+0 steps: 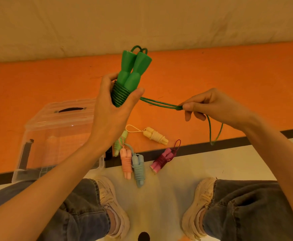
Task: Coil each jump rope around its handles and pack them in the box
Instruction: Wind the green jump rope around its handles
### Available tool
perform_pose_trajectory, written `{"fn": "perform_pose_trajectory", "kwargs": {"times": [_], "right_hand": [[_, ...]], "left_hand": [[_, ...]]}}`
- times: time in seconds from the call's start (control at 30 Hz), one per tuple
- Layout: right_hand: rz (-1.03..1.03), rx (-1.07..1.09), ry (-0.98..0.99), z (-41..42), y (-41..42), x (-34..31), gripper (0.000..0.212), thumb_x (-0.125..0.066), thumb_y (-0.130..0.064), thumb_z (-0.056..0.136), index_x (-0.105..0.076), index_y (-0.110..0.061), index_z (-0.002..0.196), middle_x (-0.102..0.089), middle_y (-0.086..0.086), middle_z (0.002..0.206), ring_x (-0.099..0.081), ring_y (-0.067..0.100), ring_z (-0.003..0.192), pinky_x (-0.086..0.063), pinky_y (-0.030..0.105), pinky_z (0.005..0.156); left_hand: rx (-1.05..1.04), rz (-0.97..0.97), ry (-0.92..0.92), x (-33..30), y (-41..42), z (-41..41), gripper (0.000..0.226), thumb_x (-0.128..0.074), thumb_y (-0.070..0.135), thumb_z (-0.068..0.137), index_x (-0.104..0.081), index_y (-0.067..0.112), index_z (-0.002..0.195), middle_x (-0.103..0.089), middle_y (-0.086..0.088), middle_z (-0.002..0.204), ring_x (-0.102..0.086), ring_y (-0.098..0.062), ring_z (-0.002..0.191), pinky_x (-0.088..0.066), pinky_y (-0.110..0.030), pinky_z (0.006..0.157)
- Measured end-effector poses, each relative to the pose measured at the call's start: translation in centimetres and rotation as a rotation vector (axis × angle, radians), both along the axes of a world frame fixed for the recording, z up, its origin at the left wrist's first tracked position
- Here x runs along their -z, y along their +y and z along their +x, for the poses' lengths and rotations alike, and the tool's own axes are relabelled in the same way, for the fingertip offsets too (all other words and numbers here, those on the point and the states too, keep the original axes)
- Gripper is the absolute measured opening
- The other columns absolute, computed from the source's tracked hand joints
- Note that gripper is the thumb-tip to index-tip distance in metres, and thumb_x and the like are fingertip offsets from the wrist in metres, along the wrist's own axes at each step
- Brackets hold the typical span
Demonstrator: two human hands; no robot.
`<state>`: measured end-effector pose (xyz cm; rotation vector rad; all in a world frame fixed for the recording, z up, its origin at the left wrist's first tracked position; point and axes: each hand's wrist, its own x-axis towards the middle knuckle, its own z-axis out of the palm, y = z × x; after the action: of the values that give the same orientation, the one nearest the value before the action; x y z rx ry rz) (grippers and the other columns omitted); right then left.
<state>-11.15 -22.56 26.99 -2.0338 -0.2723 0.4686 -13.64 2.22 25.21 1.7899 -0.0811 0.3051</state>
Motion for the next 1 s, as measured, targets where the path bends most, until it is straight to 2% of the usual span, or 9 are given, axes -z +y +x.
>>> {"fn": "perform_pose_trajectory", "kwargs": {"times": [0.17,0.27,0.4,0.5,0.67,0.8,0.83,0.9,1.0], "right_hand": [[-0.032,-0.009,-0.012,-0.1,-0.2,-0.1,0.023,-0.06,-0.028,0.086,-0.075,-0.011,0.091,-0.069,-0.003,0.066,-0.045,0.01,0.051,-0.04,0.023,0.054],[-0.033,-0.09,0.031,-0.6,-0.3,-0.7,0.024,-0.06,-0.031,0.083,-0.075,-0.014,0.091,-0.066,0.001,0.065,-0.045,0.013,0.052,-0.041,0.023,0.055],[0.001,-0.203,0.081,-1.4,-0.2,-1.8,0.024,-0.061,-0.032,0.08,-0.075,-0.014,0.088,-0.065,0.003,0.064,-0.047,0.013,0.052,-0.043,0.024,0.057],[0.035,-0.249,0.104,-1.8,-0.6,-2.4,0.023,-0.062,-0.032,0.079,-0.077,-0.016,0.085,-0.065,0.006,0.063,-0.047,0.013,0.052,-0.044,0.023,0.056],[0.085,-0.307,0.153,-2.0,-1.5,-2.5,0.025,-0.065,-0.039,0.082,-0.077,-0.018,0.087,-0.064,0.007,0.063,-0.047,0.014,0.051,-0.045,0.018,0.057],[0.092,-0.363,0.199,-1.9,-1.9,-2.6,0.029,-0.066,-0.044,0.079,-0.077,-0.02,0.09,-0.064,0.007,0.063,-0.048,0.014,0.052,-0.045,0.015,0.059],[0.092,-0.374,0.204,-1.9,-1.9,-2.6,0.028,-0.065,-0.043,0.079,-0.077,-0.02,0.09,-0.064,0.007,0.063,-0.048,0.015,0.052,-0.045,0.015,0.06],[0.1,-0.382,0.205,-1.9,-2.0,-2.6,0.029,-0.066,-0.046,0.079,-0.077,-0.021,0.09,-0.064,0.006,0.063,-0.047,0.015,0.052,-0.046,0.016,0.059],[0.116,-0.353,0.193,-1.8,-2.3,-2.7,0.032,-0.068,-0.05,0.077,-0.078,-0.021,0.088,-0.063,0.006,0.062,-0.047,0.014,0.051,-0.046,0.018,0.058]], "left_hand": [[-0.108,0.016,-0.024,-0.3,2.1,1.4,0.043,-0.068,0.04,0.086,-0.048,0.019,0.119,-0.059,-0.01,0.102,-0.059,-0.033,0.088,-0.052,-0.049,0.077],[-0.145,0.055,-0.012,0.1,2.8,1.9,0.042,-0.067,0.042,0.087,-0.047,0.023,0.118,-0.058,0.0,0.1,-0.06,-0.027,0.089,-0.053,-0.045,0.078],[-0.118,0.132,0.036,1.4,2.5,1.6,0.048,-0.068,0.04,0.086,-0.045,0.022,0.124,-0.056,0.012,0.097,-0.056,-0.005,0.085,-0.049,-0.03,0.077],[-0.043,0.269,0.037,2.0,2.5,1.5,0.053,-0.072,0.043,0.08,-0.044,0.028,0.123,-0.056,0.009,0.101,-0.058,-0.011,0.089,-0.049,-0.035,0.075],[0.064,0.156,0.198,1.7,2.1,1.7,0.057,-0.08,0.029,0.073,-0.047,0.017,0.118,-0.056,0.007,0.093,-0.054,0.003,0.072,-0.047,-0.015,0.065],[0.086,-0.245,0.588,1.5,2.6,2.2,0.069,-0.082,0.03,0.052,-0.054,0.016,0.113,-0.065,-0.001,0.082,-0.062,-0.01,0.066,-0.048,-0.023,0.054],[0.09,-0.323,0.639,1.5,2.7,2.3,0.068,-0.082,0.028,0.048,-0.055,0.017,0.109,-0.066,-0.002,0.079,-0.062,-0.014,0.067,-0.047,-0.024,0.052],[0.101,-0.348,0.658,1.7,2.7,2.3,0.067,-0.081,0.024,0.048,-0.054,0.019,0.109,-0.067,-0.002,0.08,-0.063,-0.016,0.068,-0.048,-0.024,0.051],[0.115,-0.164,0.593,1.2,2.6,2.0,0.071,-0.081,0.029,0.055,-0.05,0.022,0.118,-0.065,0.0,0.087,-0.064,-0.012,0.068,-0.054,-0.025,0.058]]}}
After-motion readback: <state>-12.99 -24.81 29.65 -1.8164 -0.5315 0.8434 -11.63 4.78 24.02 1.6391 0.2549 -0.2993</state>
